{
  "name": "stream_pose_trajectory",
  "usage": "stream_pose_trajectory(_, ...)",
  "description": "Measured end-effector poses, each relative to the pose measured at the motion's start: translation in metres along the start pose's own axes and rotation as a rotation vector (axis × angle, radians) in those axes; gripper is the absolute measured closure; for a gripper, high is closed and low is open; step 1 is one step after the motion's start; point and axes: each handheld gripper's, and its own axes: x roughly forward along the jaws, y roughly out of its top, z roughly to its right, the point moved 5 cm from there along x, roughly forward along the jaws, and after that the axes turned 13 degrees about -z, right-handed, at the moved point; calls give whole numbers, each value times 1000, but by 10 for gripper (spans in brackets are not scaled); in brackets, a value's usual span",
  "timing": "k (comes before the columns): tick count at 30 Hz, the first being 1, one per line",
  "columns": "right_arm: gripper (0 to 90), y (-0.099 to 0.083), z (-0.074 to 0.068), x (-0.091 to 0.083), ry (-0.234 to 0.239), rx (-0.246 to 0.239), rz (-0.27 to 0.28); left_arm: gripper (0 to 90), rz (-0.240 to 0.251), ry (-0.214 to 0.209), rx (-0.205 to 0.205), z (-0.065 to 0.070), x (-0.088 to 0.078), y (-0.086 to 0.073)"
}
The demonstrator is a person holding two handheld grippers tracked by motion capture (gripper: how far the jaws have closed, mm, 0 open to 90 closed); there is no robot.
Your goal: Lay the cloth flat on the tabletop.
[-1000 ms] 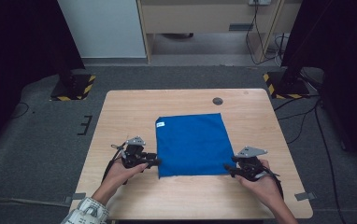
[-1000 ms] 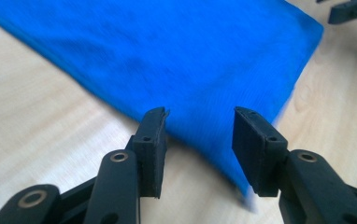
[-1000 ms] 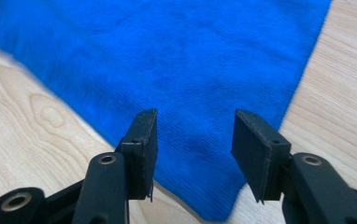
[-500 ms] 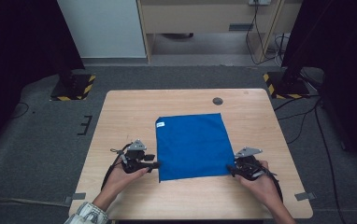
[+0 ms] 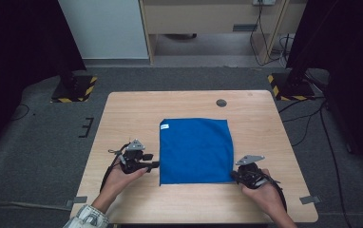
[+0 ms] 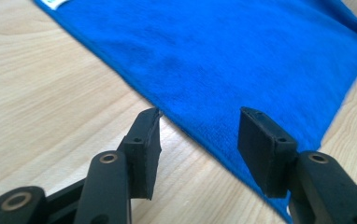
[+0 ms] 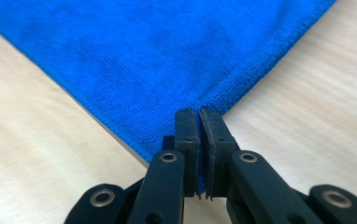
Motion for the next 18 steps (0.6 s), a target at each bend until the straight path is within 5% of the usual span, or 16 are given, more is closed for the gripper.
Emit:
stream_pose_trajectory(4,832,-2,-8,-3,18,-1,-1,484,11,7,-12,-3,-3,3)
stream_pose_trajectory(8,633,0,-6,-8,-5,8,43,421,31,37,-1,-5,-8,12)
stream_pose_trajectory(12,432,9,0,-13,-18,11,109,267,46,48,5,-10,-7,27)
stream_pose_trajectory(18,301,26,9,-9,-30,10,147,171,37,47,19,-17,2,46)
